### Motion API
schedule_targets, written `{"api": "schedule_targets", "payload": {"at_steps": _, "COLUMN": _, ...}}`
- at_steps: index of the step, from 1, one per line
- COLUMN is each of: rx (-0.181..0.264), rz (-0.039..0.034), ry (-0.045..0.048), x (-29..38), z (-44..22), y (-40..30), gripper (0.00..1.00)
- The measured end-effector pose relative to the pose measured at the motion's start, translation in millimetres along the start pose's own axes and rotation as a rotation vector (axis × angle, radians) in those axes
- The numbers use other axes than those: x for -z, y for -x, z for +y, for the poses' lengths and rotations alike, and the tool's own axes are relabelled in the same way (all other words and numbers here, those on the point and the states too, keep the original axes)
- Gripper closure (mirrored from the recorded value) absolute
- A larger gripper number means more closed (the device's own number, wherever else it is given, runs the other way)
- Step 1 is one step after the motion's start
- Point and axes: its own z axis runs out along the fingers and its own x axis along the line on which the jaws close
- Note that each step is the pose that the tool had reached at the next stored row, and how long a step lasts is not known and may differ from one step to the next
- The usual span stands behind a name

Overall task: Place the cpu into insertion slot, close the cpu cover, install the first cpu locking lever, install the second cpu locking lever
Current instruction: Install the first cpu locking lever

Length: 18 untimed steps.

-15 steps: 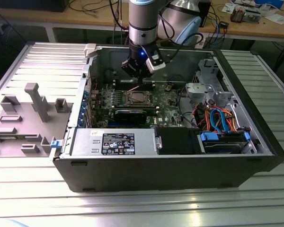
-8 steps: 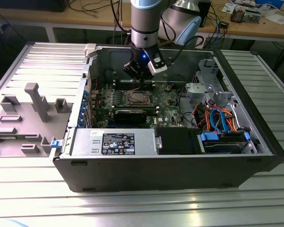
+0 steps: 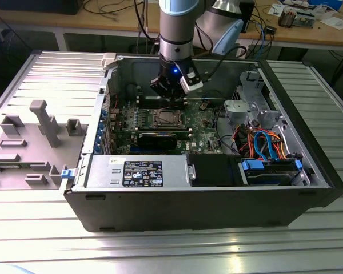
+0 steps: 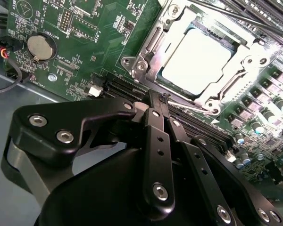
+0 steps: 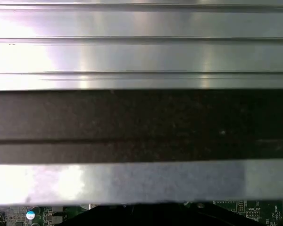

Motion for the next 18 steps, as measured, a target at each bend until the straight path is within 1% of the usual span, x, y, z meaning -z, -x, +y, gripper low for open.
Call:
{"api": "schedule_targets", "payload": {"at_steps": 2, "rx": 0.0, "rz": 0.0, "ry": 0.0001, "x": -3.0, "z": -0.2, "y": 0.5, "gripper": 0.89}}
{"api": "schedule_targets", "payload": {"at_steps": 9, "rx": 0.0, "rz": 0.0, "ry": 0.0, "x": -7.9, "z": -0.6, "y": 1.5, "gripper": 0.89}}
{"api": "schedule_targets", "payload": {"at_steps": 18, "rx": 0.0, "rz": -0.0001, "ry": 0.0001, "x": -6.3, "z": -0.5, "y": 1.6, "gripper": 0.89}}
